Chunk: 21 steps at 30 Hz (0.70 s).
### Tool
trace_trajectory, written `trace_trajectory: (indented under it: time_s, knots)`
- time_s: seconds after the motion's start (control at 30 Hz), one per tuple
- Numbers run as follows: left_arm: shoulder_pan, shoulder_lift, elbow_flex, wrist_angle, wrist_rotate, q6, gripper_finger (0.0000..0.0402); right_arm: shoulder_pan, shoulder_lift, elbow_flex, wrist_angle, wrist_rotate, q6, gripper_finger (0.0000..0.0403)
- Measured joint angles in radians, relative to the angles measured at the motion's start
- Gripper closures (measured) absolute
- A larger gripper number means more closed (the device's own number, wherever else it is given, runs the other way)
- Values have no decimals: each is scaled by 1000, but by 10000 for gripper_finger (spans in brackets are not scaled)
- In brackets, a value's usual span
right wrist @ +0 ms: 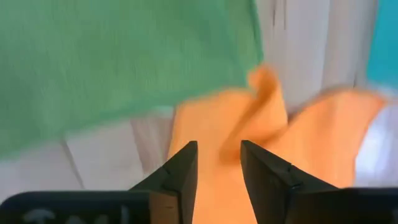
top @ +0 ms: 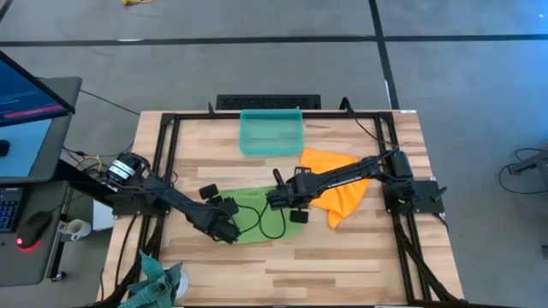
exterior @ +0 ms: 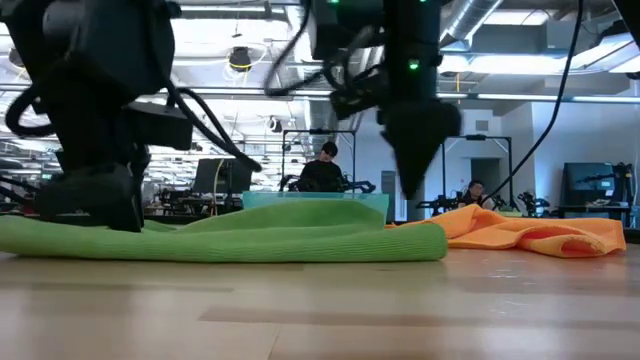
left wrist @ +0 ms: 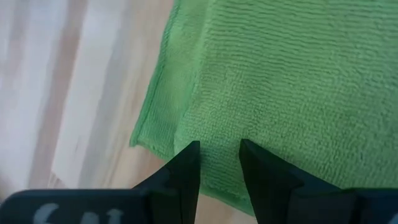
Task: Roll microfiber towels into tight, uniform cylinder then place into a basket
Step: Fold the green towel
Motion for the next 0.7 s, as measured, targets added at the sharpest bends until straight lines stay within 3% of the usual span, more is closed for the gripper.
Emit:
trace_trajectory:
  time_s: [0.4, 0.53, 0.7]
  knots:
    - [3, -40, 41, -99, -44, -66, 292, 133, 6, -14, -76, -13, 28, 285]
    - [-19, -106, 42, -123, -78, -157, 292, 190, -8, -84, -13, 18, 28, 287]
    - [-76, -161, 42, -32, -121, -184, 292, 228, -113, -238, 100, 56, 55, 287]
